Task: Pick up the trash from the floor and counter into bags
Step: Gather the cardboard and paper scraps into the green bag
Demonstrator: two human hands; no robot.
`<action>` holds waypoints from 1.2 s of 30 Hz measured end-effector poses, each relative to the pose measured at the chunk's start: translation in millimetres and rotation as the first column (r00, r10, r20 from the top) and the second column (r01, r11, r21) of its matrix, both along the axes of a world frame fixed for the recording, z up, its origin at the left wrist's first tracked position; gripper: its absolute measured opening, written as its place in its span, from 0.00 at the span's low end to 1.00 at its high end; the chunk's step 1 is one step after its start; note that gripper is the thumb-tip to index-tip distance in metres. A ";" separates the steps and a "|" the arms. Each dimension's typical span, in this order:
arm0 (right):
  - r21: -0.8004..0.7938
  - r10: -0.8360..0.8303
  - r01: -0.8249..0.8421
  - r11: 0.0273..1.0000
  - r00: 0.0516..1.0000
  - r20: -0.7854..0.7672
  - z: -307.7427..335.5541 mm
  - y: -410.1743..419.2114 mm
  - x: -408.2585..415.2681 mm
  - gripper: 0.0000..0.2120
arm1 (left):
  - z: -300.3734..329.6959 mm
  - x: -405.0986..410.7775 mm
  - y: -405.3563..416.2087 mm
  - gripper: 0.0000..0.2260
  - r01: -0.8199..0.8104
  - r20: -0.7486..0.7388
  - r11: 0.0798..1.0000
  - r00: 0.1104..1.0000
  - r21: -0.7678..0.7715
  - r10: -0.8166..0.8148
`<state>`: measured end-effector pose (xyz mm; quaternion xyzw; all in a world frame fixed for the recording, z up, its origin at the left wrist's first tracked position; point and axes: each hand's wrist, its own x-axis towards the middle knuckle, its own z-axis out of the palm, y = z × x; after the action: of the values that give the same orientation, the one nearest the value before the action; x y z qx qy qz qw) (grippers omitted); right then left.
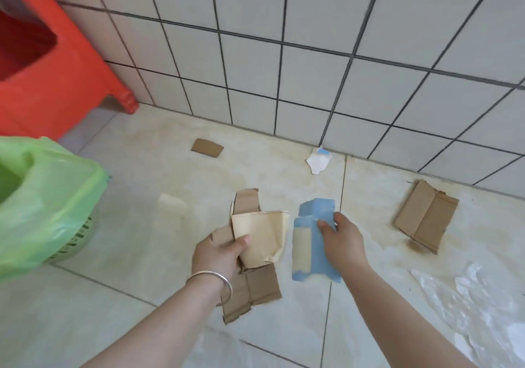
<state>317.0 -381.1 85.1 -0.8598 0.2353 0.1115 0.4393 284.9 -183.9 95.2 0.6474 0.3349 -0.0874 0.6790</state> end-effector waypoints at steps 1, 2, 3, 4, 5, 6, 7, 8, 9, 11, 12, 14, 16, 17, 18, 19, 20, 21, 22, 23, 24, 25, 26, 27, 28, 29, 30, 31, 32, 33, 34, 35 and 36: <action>0.000 0.033 -0.033 0.999 0.999 0.035 15.5 18.1 0.8 0.10 | 10.6 -3.4 18.0 0.06 -0.006 0.023 1.000 1.000 0.015 0.006; 0.002 0.064 -0.065 0.998 0.996 0.064 30.8 37.8 1.3 0.10 | 22.1 -6.6 37.4 0.07 -0.016 0.051 0.999 0.999 0.032 0.014; 0.006 0.097 -0.098 0.995 0.991 0.090 44.5 58.9 1.1 0.10 | 33.0 -10.2 58.2 0.07 -0.036 0.076 0.999 0.997 0.041 0.033; 0.007 0.134 -0.136 0.991 0.985 0.112 58.9 82.0 -0.2 0.10 | 43.5 -15.0 80.5 0.07 -0.064 0.099 0.997 0.993 0.044 0.059; 0.007 0.173 -0.175 0.984 0.976 0.133 72.6 105.3 -2.6 0.11 | 54.3 -20.9 103.1 0.07 -0.094 0.123 0.994 0.989 0.056 0.087; 0.008 0.213 -0.217 0.976 0.965 0.152 84.9 129.1 -5.4 0.12 | 66.4 -27.9 125.2 0.07 -0.122 0.144 0.990 0.983 0.071 0.111; 0.012 0.254 -0.260 0.966 0.952 0.169 96.0 154.3 -8.7 0.12 | 78.8 -36.0 147.9 0.07 -0.154 0.175 0.985 0.975 0.082 0.138; 0.016 0.297 -0.304 0.952 0.938 0.181 106.0 180.2 -13.2 0.13 | 89.2 -45.4 171.3 0.08 -0.185 0.204 0.979 0.965 0.082 0.165; 0.022 0.335 -0.345 0.938 0.922 0.193 115.2 206.1 -18.1 0.13 | 98.7 -55.0 193.6 0.08 -0.210 0.231 0.975 0.955 0.073 0.188; 0.039 0.405 -0.424 0.905 0.886 0.225 128.7 259.2 -27.6 0.13 | 111.7 -76.2 237.1 0.08 -0.263 0.261 0.962 0.936 0.070 0.237; 0.040 0.438 -0.461 0.886 0.864 0.248 134.3 286.3 -32.8 0.13 | 116.1 -87.0 258.0 0.07 -0.292 0.273 0.953 0.926 0.080 0.261; 0.029 0.495 -0.526 0.850 0.817 0.296 141.4 339.9 -46.3 0.14 | 121.5 -109.7 297.6 0.07 -0.370 0.296 0.923 0.898 0.105 0.327; 0.023 0.550 -0.589 0.808 0.767 0.332 145.6 391.0 -61.3 0.17 | 126.3 -129.9 336.7 0.07 -0.460 0.325 0.877 0.858 0.139 0.398; 0.020 0.577 -0.620 0.785 0.741 0.344 146.6 415.0 -70.0 0.17 | 129.0 -140.4 355.2 0.06 -0.500 0.335 0.851 0.839 0.160 0.430; 0.019 0.600 -0.647 0.762 0.718 0.352 147.3 436.7 -78.5 0.17 | 131.4 -151.2 372.1 0.06 -0.536 0.338 0.823 0.822 0.188 0.458; 0.019 0.622 -0.673 0.739 0.694 0.364 148.0 457.6 -87.3 0.16 | 133.8 -162.3 387.8 0.06 -0.575 0.338 0.790 0.802 0.212 0.493; 0.020 0.641 -0.698 0.716 0.668 0.379 148.3 477.2 -96.1 0.16 | 134.2 -173.6 403.9 0.06 -0.611 0.334 0.756 0.781 0.234 0.528; 0.016 0.659 -0.722 0.692 0.640 0.394 148.7 495.3 -104.8 0.16 | 135.4 -184.0 418.7 0.05 -0.640 0.334 0.726 0.762 0.252 0.555; 0.007 0.679 -0.744 0.668 0.613 0.405 149.4 511.8 -113.6 0.17 | 135.8 -193.7 433.1 0.06 -0.665 0.339 0.699 0.742 0.263 0.578; -0.004 0.697 -0.765 0.644 0.585 0.415 150.1 527.2 -122.6 0.18 | 136.2 -202.7 446.0 0.06 -0.686 0.354 0.673 0.724 0.278 0.592; -0.011 0.711 -0.782 0.623 0.560 0.425 150.7 541.4 -131.5 0.18 | 136.3 -211.4 457.6 0.06 -0.701 0.377 0.639 0.711 0.317 0.593; -0.006 0.720 -0.798 0.602 0.540 0.436 150.2 553.8 -140.1 0.16 | 135.8 -219.4 467.8 0.07 -0.710 0.395 0.594 0.704 0.377 0.591; 0.009 0.726 -0.814 0.581 0.523 0.446 148.8 564.3 -148.6 0.13 | 134.7 -227.0 475.9 0.09 -0.717 0.407 0.546 0.696 0.434 0.591; 0.017 0.735 -0.827 0.563 0.509 0.448 146.1 573.4 -156.9 0.09 | 131.8 -234.8 482.1 0.10 -0.724 0.415 0.503 0.686 0.472 0.597; 0.014 0.750 -0.837 0.548 0.498 0.436 142.1 580.1 -165.0 0.07 | 125.9 -241.9 486.4 0.10 -0.733 0.417 0.471 0.672 0.491 0.612; 0.010 0.766 -0.843 0.537 0.492 0.414 136.8 585.0 -172.3 0.05 | 117.3 -247.7 488.8 0.09 -0.741 0.409 0.453 0.660 0.496 0.631; 0.006 0.780 -0.848 0.531 0.491 0.388 130.0 588.2 -179.0 0.05 | 107.3 -252.3 489.6 0.09 -0.739 0.389 0.449 0.657 0.503 0.646; -0.006 0.792 -0.849 0.528 0.490 0.363 121.8 590.3 -184.8 0.06 | 97.4 -255.5 488.5 0.09 -0.731 0.370 0.454 0.662 0.509 0.652; -0.038 0.806 -0.848 0.529 0.488 0.336 113.4 591.7 -189.5 0.07 | 87.7 -257.4 487.1 0.07 -0.724 0.356 0.468 0.670 0.507 0.651; -0.083 0.818 -0.843 0.532 0.487 0.306 105.4 592.7 -193.0 0.08 | 80.3 -258.2 484.0 0.07 -0.716 0.345 0.491 0.682 0.497 0.646; -0.129 0.828 -0.835 0.535 0.488 0.274 97.8 593.9 -195.4 0.09 | 73.3 -258.8 481.2 0.10 -0.700 0.330 0.515 0.699 0.494 0.634; -0.174 0.838 -0.828 0.533 0.488 0.244 91.1 594.8 -197.2 0.09 | 66.6 -259.2 478.3 0.12 -0.674 0.309 0.542 0.725 0.502 0.616; -0.213 0.850 -0.826 0.522 0.482 0.211 85.0 595.2 -198.5 0.09 | 61.1 -259.7 475.2 0.12 -0.638 0.283 0.565 0.755 0.524 0.591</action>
<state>118.5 214.1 170.1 -0.8883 -0.2762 0.1747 0.3226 25.2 291.4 156.3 0.6703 0.5226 0.2875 0.4416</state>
